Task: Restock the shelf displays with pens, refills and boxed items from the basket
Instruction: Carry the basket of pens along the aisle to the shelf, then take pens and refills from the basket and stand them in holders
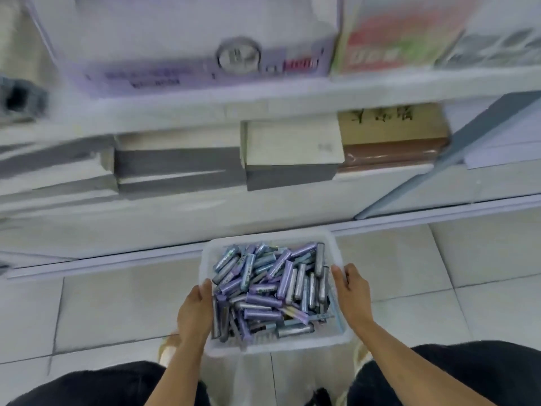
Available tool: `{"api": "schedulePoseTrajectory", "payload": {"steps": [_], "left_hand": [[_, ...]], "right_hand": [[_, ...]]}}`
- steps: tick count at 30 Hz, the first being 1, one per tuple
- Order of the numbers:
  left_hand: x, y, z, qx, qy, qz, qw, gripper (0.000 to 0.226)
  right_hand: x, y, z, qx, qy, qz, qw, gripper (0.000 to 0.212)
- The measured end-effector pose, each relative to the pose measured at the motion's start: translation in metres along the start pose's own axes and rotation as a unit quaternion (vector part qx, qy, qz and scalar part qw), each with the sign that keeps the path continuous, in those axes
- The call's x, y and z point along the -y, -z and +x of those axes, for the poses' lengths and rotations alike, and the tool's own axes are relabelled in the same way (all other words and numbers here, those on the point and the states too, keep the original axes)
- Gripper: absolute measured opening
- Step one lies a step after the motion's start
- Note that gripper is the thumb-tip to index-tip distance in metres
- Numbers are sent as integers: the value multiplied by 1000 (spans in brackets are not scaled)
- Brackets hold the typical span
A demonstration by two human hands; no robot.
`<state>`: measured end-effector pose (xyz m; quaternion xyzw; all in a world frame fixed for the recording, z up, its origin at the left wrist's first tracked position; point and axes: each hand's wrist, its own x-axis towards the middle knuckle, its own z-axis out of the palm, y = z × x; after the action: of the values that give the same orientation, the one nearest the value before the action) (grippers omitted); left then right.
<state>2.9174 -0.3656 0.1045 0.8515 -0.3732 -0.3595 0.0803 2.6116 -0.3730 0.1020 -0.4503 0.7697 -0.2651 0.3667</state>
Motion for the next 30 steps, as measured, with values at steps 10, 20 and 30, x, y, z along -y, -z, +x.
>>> {"api": "schedulePoseTrajectory", "payload": {"steps": [10, 20, 30], "left_hand": [[35, -95, 84, 8, 21, 13, 1000, 49], [24, -111, 96, -76, 6, -10, 997, 40], [-3, -134, 61, 16, -453, 168, 875, 42]], "right_hand": [[-91, -80, 65, -24, 15, -28, 999, 40], [-110, -97, 81, -9, 9, -74, 997, 29], [-74, -110, 79, 43, 289, -188, 938, 44]]}}
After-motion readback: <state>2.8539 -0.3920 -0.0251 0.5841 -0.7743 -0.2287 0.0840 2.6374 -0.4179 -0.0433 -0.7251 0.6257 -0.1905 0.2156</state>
